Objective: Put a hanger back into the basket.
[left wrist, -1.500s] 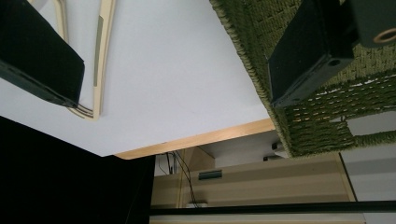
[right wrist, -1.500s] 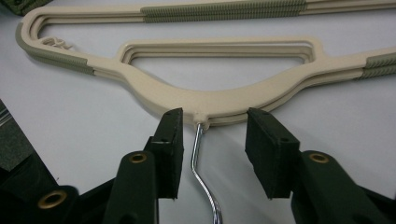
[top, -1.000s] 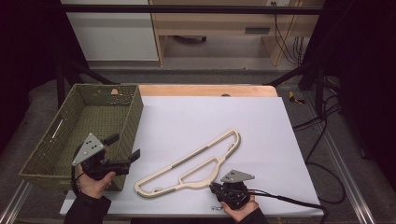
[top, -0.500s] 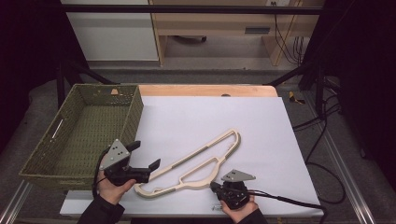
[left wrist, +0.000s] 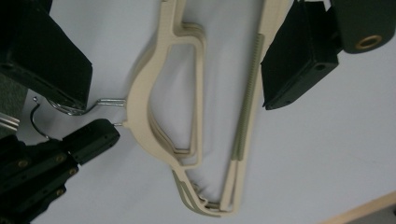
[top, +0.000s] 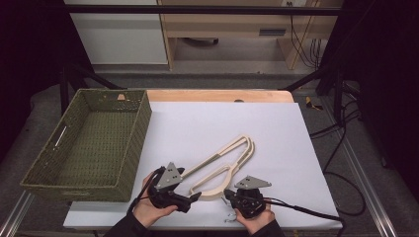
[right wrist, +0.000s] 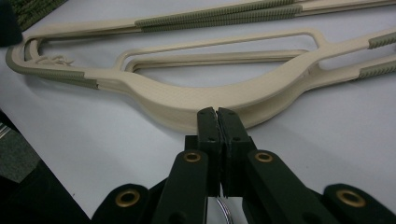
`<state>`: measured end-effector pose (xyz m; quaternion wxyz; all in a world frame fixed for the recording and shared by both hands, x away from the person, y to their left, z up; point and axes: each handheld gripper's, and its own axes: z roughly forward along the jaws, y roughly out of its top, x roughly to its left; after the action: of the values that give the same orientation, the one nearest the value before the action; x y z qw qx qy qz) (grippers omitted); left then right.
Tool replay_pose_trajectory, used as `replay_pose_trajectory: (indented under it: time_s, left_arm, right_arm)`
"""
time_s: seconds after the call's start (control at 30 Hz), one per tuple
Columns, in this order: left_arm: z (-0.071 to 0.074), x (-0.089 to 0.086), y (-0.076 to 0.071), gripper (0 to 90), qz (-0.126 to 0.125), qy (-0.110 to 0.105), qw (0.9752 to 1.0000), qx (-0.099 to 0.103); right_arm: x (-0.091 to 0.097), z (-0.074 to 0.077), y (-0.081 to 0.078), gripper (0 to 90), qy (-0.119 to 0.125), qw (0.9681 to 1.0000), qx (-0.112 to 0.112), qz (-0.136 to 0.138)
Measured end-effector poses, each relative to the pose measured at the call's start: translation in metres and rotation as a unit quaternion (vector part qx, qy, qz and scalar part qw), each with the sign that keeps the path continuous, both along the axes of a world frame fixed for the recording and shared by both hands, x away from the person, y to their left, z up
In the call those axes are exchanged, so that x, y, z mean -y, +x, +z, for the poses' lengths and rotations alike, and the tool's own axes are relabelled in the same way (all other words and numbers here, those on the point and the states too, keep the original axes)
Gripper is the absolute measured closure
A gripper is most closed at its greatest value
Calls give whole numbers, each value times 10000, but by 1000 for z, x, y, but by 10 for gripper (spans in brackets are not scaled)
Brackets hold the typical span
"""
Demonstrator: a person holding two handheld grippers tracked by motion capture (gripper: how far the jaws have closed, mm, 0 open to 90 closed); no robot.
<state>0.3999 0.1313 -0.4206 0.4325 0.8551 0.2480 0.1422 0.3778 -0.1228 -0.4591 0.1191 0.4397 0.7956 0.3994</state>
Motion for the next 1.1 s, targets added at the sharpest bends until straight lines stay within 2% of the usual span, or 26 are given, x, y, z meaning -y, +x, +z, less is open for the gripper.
replay_pose_trajectory:
  time_s: [0.03, 0.17, 0.23, 0.27, 0.3, 0.33, 0.37, 0.4, 0.5, 0.57, 0.6, 0.67, 0.7, 0.73, 0.77, 0.83, 0.9, 0.93, 1.0, 1.07, 1.1]
  left_arm:
    - [0, 0, 0, 107, 0, 0, 10000, 0]
    - [-4, 12, 0, 155, -161, 148, 9997, -95]
    - [-8, 21, 0, 196, -289, 351, 9989, -137]
    - [-8, 21, 0, 204, -289, 351, 9989, -137]
    - [-10, 24, 1, 204, -323, 436, 9984, -139]
    - [-12, 30, 2, 231, -380, 614, 9973, -159]
    - [-12, 30, 2, 258, -380, 614, 9973, -159]
    - [-12, 34, 4, 287, -493, 819, 9953, -153]
    - [-12, 39, 5, 360, -531, 832, 9949, -196]
    - [-11, 45, 7, 375, -586, 936, 9937, -177]
    - [-11, 52, 9, 402, -639, 1069, 9921, -166]
    - [-12, 58, 9, 426, -649, 1125, 9914, -141]
    - [-12, 58, 9, 435, -649, 1125, 9914, -141]
    - [-14, 62, 11, 448, -637, 1215, 9905, -120]
    - [-14, 62, 11, 463, -637, 1215, 9905, -120]
    - [-18, 65, 13, 485, -640, 1412, 9878, -121]
    - [-20, 66, 13, 512, -616, 1423, 9878, -119]
    - [-22, 67, 13, 527, -619, 1492, 9868, -125]
    - [-24, 68, 14, 554, -589, 1523, 9865, -142]
    - [-25, 70, 14, 595, -553, 1473, 9874, -177]
    - [-26, 71, 15, 595, -532, 1517, 9868, -178]
  right_arm:
    - [-1, 1, 0, 895, 0, 10000, -40, -69]
    - [1, 4, 1, 895, -43, 10000, 34, 18]
    - [0, 8, 1, 895, -65, 10000, 65, 31]
    - [0, 10, 1, 895, -77, 10000, 47, 16]
    - [0, 10, 1, 895, -77, 10000, 47, 16]
    - [-1, 11, 2, 895, -161, 9998, 102, 67]
    - [-1, 11, 2, 895, -169, 9998, 103, 91]
    - [0, 11, 3, 895, -172, 9997, 115, 103]
    - [0, 13, 3, 896, -167, 9998, 73, 62]
    - [1, 15, 4, 896, -162, 9998, 97, 87]
    - [1, 17, 4, 895, -167, 9998, 75, 88]
    - [0, 19, 4, 895, -179, 9997, 149, 80]
    - [0, 20, 4, 896, -204, 9997, 117, 91]
    - [1, 20, 5, 896, -258, 9993, 215, 148]
    - [0, 21, 4, 895, -240, 9996, 150, 88]
    - [1, 23, 5, 896, -234, 9995, 187, 130]
    - [1, 24, 5, 896, -234, 9995, 190, 125]
    - [1, 26, 6, 896, -229, 9994, 204, 138]
    - [0, 27, 5, 895, -235, 9995, 181, 90]
    - [-1, 29, 6, 896, -268, 9994, 201, 90]
    - [-1, 29, 6, 896, -268, 9994, 201, 90]
